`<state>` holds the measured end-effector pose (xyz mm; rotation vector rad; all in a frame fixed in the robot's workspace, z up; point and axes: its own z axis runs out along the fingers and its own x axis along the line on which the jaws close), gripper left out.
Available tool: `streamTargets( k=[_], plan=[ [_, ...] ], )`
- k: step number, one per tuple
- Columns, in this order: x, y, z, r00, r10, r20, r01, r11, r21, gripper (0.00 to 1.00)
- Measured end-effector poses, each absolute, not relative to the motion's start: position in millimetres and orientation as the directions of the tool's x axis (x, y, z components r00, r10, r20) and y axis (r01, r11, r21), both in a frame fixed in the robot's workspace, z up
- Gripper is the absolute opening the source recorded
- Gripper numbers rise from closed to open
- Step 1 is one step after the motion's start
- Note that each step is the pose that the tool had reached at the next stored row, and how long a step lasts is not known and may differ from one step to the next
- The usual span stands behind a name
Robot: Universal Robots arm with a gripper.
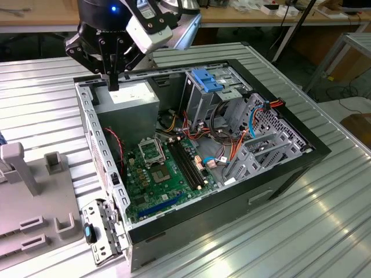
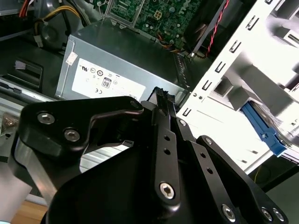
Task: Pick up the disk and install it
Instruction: 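Reach for the disk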
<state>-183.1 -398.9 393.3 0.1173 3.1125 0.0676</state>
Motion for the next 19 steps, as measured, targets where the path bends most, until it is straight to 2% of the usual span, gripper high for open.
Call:
streamTargets(
  k=[19],
  plan=[
    [-204.2,-398.9,393.3,-0.997,0.076,-0.024,0.074,0.996,0.044,0.11]
  ],
)
